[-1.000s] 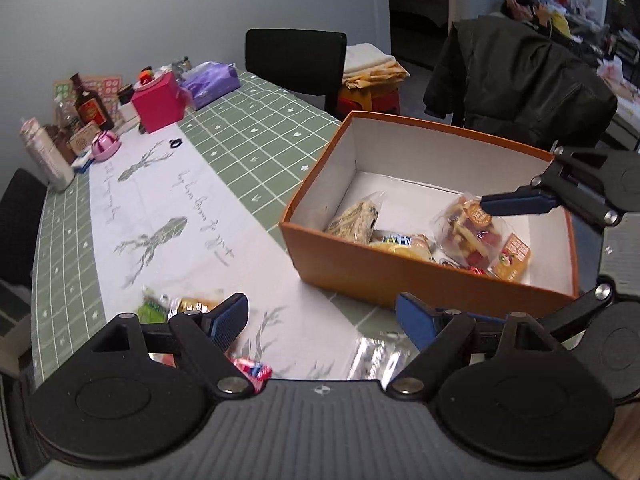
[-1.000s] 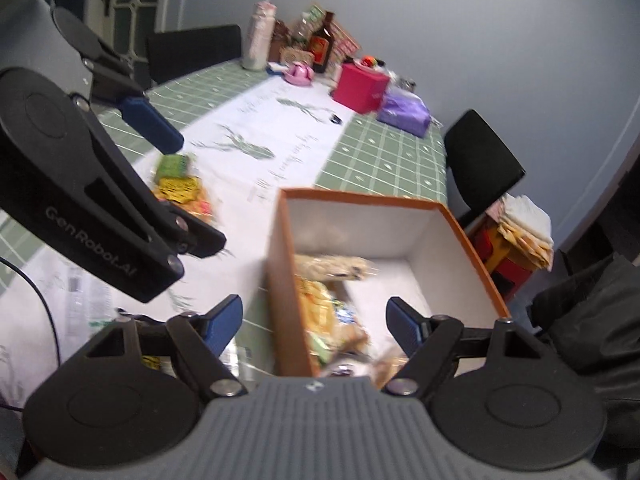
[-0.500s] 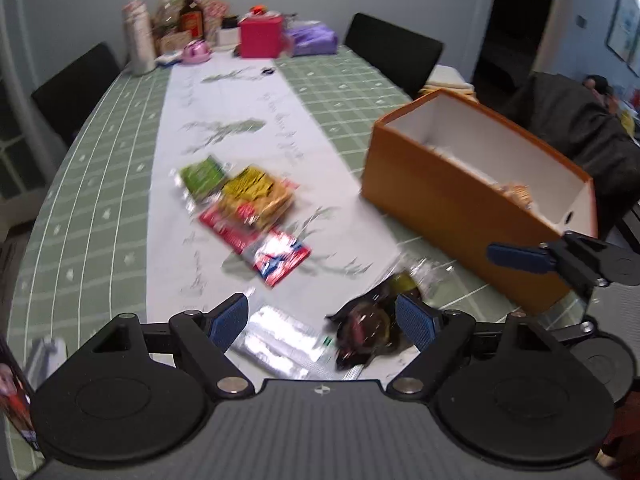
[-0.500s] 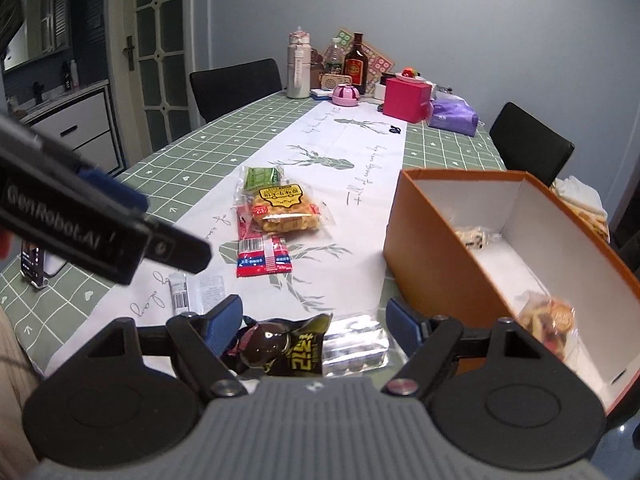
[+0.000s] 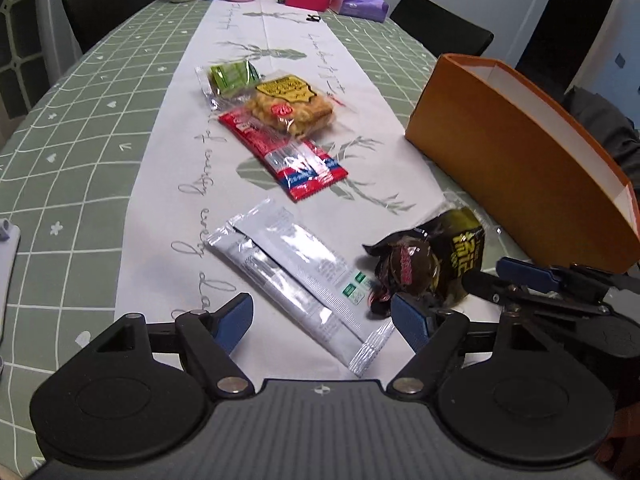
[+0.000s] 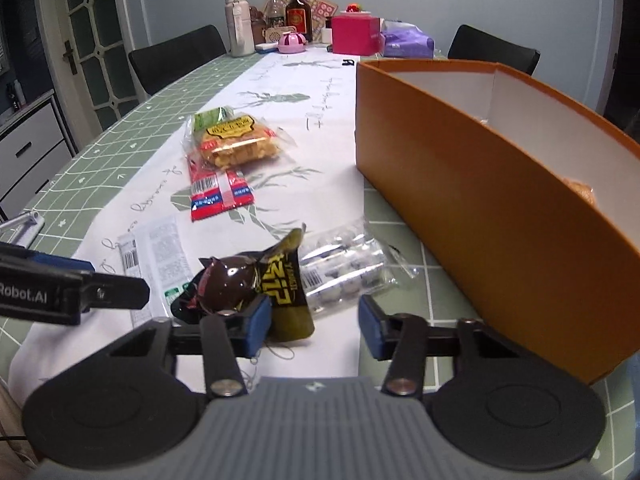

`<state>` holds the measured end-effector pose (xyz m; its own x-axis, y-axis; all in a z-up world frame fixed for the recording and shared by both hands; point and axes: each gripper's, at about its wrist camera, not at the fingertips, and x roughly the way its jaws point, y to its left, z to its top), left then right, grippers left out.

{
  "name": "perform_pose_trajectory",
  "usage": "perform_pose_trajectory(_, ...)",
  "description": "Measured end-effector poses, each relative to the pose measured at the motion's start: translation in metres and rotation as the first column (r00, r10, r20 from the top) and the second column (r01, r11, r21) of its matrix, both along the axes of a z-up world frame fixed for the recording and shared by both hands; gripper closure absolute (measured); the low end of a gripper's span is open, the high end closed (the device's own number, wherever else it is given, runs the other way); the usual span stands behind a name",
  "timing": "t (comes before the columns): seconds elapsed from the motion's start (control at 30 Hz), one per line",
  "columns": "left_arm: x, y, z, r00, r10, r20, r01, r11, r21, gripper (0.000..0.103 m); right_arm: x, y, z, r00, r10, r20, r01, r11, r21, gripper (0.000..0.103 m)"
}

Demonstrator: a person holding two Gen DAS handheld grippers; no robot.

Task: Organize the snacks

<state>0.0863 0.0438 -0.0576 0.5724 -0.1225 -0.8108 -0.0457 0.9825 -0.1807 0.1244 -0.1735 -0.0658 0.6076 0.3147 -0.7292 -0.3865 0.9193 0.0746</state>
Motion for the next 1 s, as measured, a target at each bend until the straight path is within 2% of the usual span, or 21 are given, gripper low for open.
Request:
perform_pose_trajectory(0.03,0.0,0.0,-0.003,1.0,-0.005,-0.002,0.005,1.0,0.004,0.014,0.001,0.001,-0.003,1.0,0.006,-0.006,-0.005,1.0,0.002,0.079)
perform_pose_trajectory(0.13,0.002,0.002,-0.008,1.0,-0.028,0.002,0.028,1.0,-0.008,0.016,0.001,0.006,-0.008,1.0,0.023,-0.006,-0.023,1.0,-0.002,0.091)
perform_pose_trajectory(0.23,0.004,0.004,-0.011,0.999,-0.045,0.008,0.045,0.998,-0.036,0.017,0.001,0.014,-0.013,0.998,0.055,-0.021,-0.055,0.999,-0.003,0.097)
perform_pose_trajectory(0.43,0.007,0.01,-0.014,0.996,-0.084,0.02,0.084,0.995,-0.048,0.017,0.002,0.034,-0.016,0.992,0.125,0.0,-0.125,0.992,-0.012,0.098)
perform_pose_trajectory(0.63,0.013,0.007,-0.008,0.985,-0.16,0.066,0.162,0.987,-0.024,0.017,0.007,0.033,-0.014,0.995,0.096,0.01,-0.096,0.995,-0.032,0.097)
perform_pose_trajectory(0.77,0.02,-0.003,-0.004,0.962,-0.25,0.107,0.249,0.968,0.019,0.017,0.005,0.019,-0.008,0.998,0.058,0.039,-0.057,0.998,-0.038,0.094)
perform_pose_trajectory(0.83,0.027,-0.01,-0.003,0.943,-0.306,0.129,0.302,0.952,0.05,0.017,0.006,0.012,-0.004,0.998,0.039,0.056,-0.037,0.999,-0.039,0.093)
perform_pose_trajectory(0.87,0.03,-0.014,-0.002,0.931,-0.34,0.135,0.333,0.94,0.069,0.017,0.007,0.009,-0.003,0.998,0.034,0.06,-0.032,0.999,-0.04,0.092)
perform_pose_trajectory(0.93,0.037,-0.023,-0.002,0.903,-0.407,0.14,0.394,0.912,0.111,0.017,0.011,0.005,-0.003,0.998,0.021,0.065,-0.018,0.999,-0.05,0.082)
perform_pose_trajectory(1.0,0.044,-0.029,-0.004,0.872,-0.468,0.139,0.449,0.881,0.149,0.017,0.016,0.002,-0.007,0.998,0.004,0.059,-0.001,0.998,-0.06,0.079)
